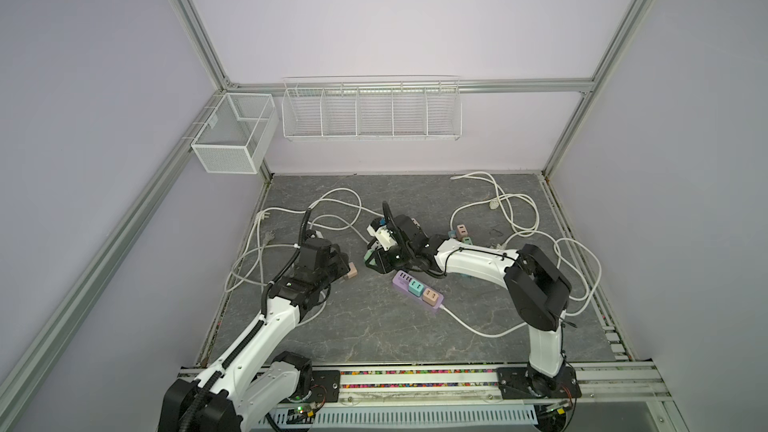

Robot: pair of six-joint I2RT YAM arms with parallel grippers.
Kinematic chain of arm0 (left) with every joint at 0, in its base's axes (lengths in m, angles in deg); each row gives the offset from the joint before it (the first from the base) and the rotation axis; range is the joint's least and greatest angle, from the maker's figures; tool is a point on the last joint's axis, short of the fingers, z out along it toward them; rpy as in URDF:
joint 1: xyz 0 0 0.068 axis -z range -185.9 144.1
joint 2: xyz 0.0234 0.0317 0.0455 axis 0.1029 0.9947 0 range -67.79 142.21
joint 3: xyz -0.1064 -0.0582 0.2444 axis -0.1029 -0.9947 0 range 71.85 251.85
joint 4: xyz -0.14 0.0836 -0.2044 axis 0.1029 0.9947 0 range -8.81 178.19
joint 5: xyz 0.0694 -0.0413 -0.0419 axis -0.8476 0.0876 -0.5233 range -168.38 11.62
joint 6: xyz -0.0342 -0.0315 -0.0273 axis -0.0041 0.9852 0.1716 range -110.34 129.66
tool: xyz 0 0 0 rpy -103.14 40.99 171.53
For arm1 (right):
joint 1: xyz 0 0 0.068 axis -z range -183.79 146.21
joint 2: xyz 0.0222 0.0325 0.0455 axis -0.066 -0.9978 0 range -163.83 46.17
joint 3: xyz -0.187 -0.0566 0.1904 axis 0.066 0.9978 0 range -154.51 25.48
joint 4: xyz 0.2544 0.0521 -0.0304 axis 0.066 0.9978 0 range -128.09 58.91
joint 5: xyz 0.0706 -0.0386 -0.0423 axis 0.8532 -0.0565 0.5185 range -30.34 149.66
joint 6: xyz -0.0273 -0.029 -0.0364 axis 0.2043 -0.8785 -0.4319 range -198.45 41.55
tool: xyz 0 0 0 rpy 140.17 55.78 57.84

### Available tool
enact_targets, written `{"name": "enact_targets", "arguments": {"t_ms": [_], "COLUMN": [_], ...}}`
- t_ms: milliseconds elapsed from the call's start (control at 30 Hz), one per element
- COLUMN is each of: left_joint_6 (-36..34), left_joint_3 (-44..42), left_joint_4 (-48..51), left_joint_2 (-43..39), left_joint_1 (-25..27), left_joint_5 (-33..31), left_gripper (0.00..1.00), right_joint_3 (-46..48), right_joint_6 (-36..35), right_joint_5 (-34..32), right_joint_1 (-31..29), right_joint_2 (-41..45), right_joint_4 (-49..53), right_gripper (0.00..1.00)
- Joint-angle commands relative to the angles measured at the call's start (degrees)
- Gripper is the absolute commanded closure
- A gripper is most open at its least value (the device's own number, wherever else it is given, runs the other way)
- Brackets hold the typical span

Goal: Pull the plug off the socket
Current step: 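Carry the green adapter toward the pink adapter and lower it onto the table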

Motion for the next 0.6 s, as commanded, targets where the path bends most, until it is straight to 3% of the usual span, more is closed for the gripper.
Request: {"name": "enact_targets", "arguments": {"t_ms": [0, 567], "left_joint_6": [-0.25, 1.35], "left_joint_3": [-1.06, -3.68], "left_joint_4": [2.03, 3.76], "left_joint_2": [-2.27, -8.55], "left_joint_1": [-0.32, -0.49], "left_joint_5": [-2.17, -4.76], "left_gripper": [0.64, 0.61], "right_joint_3": [-1.23, -4.56], "right_joint_6": [2.65, 5.07], "right_joint_5": [0.21, -1.31], "right_joint_1": [-0.85, -2.66], "right_joint_2": [-2.96, -10.84], "right_joint_4": [-2.62, -6.2], "right_gripper": [0.78, 0.78]}}
